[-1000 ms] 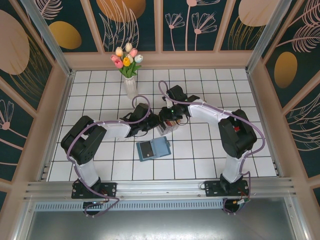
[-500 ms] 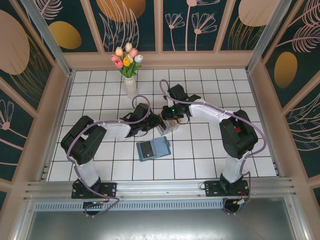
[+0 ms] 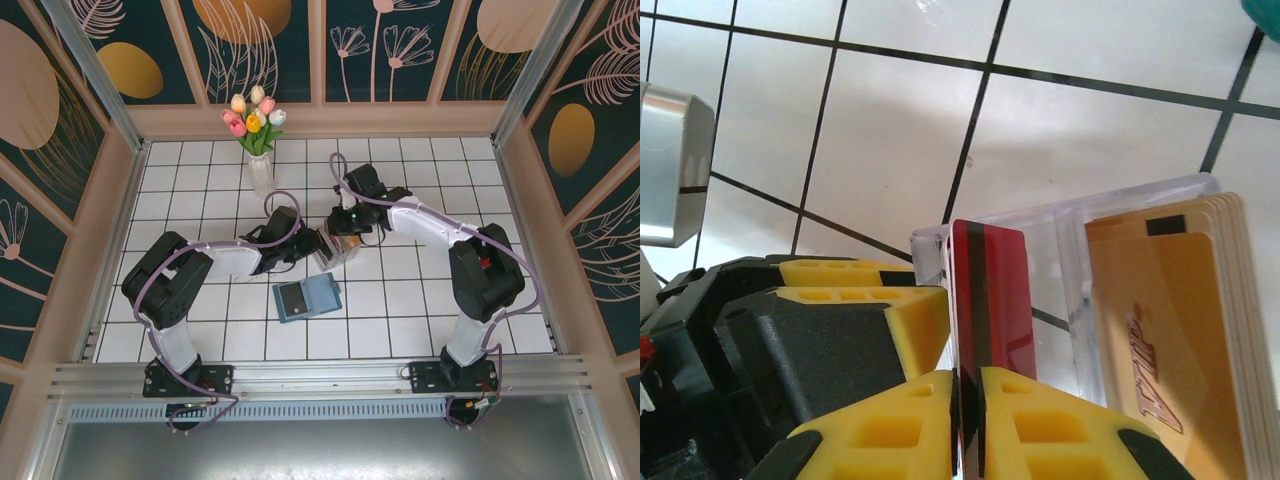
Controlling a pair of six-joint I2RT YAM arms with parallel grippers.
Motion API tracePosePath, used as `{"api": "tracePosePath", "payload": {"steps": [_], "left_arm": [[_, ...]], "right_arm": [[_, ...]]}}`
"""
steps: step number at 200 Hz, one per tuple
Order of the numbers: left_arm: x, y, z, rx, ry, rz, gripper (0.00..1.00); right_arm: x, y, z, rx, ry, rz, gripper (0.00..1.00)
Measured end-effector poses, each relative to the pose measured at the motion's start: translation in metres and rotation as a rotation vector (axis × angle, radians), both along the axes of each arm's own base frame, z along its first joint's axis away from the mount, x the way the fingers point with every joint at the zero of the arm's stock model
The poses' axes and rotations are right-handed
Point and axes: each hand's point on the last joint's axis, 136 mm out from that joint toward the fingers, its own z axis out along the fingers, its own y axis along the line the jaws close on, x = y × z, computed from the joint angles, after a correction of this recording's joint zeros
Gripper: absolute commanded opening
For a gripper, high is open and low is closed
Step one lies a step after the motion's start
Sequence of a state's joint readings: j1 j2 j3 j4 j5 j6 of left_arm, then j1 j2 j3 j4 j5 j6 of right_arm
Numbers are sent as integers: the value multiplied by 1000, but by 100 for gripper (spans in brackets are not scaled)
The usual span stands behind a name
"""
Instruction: Put the credit cards into the card holder
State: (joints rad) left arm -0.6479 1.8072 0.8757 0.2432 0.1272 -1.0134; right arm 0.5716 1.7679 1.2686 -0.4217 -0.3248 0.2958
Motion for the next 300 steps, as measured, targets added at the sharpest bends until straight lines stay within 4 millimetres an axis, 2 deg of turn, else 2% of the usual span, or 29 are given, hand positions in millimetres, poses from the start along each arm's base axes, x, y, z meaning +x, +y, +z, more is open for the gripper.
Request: {"api": "tracePosePath", "payload": {"steps": [32,83,106,144,171,201,221,248,300], "left_arm": [[0,0,0,0,0,0,31],[0,0,0,0,0,0,32],[0,0,0,0,0,0,32],[0,0,0,0,0,0,32],[0,0,0,0,0,0,32],[0,0,0,0,0,0,31],[0,0,0,0,0,0,31],[0,0,0,0,0,-1,32],[0,0,0,0,0,-1,32]], "right_arm": [[-2,-5,-6,-3,17,-6,17],[-10,-1,-7,30,51,17,16],[-8,-2,-8,21,45,9,21],[3,-18,-14,-90,-23,-46,27],[3,-23,-18,-196,-80,-53,31],[2,-21,-19,-249,-108,-47,30],[3,-22,-26,-270,-104,-40,23],[4,-18,-27,-264,-96,-26,24],[-8,-5,-29,-202,-43,24,29]]}}
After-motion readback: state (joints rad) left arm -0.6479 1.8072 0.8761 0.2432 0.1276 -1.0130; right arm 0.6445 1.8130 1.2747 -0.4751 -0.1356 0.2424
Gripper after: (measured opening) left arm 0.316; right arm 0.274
